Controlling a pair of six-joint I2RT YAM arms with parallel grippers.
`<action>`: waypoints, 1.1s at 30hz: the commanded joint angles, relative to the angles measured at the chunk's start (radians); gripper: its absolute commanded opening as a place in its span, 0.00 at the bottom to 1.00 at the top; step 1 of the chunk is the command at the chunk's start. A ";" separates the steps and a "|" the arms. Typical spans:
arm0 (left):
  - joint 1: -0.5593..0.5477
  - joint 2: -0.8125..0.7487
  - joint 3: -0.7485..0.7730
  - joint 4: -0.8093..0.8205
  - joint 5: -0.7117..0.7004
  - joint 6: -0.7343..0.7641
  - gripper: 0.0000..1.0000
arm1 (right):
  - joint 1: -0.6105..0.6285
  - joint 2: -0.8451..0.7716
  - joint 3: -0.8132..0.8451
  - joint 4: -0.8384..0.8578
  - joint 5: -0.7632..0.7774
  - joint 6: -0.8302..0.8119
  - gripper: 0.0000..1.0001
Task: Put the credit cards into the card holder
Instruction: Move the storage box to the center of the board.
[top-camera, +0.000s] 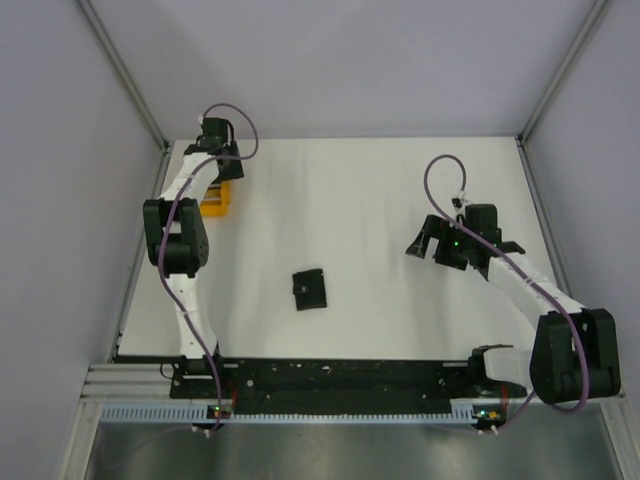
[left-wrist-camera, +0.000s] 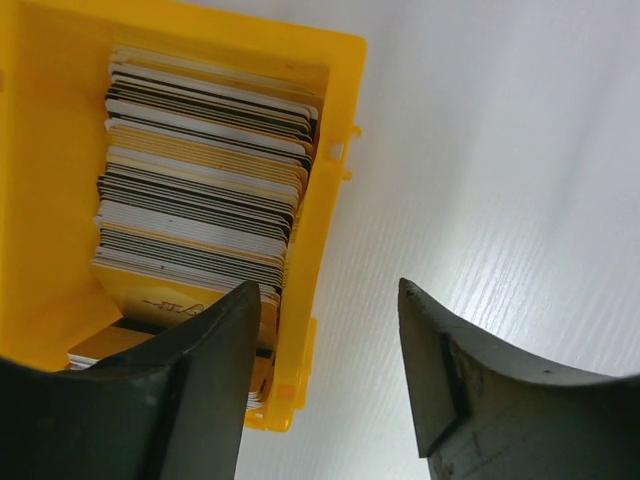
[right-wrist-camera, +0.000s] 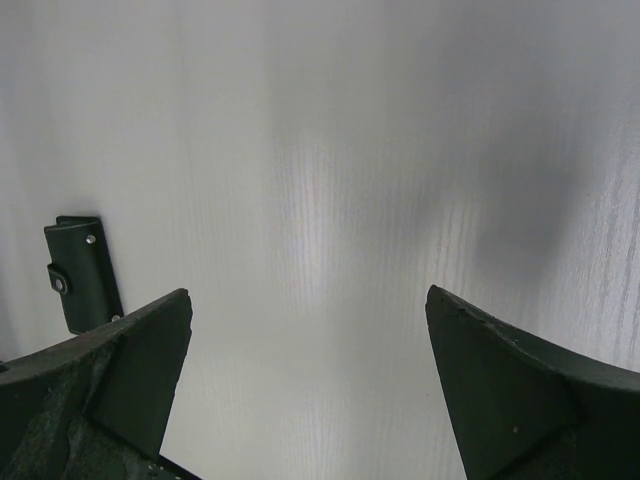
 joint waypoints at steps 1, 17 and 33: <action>0.002 0.002 -0.032 0.029 0.023 -0.019 0.59 | 0.005 -0.009 -0.002 0.005 -0.003 0.003 0.99; -0.064 -0.088 -0.170 0.044 0.186 -0.040 0.11 | 0.007 0.005 -0.005 0.005 0.005 0.000 0.98; -0.469 -0.156 -0.256 0.041 0.324 -0.178 0.02 | -0.024 -0.158 -0.050 -0.038 0.199 0.038 0.99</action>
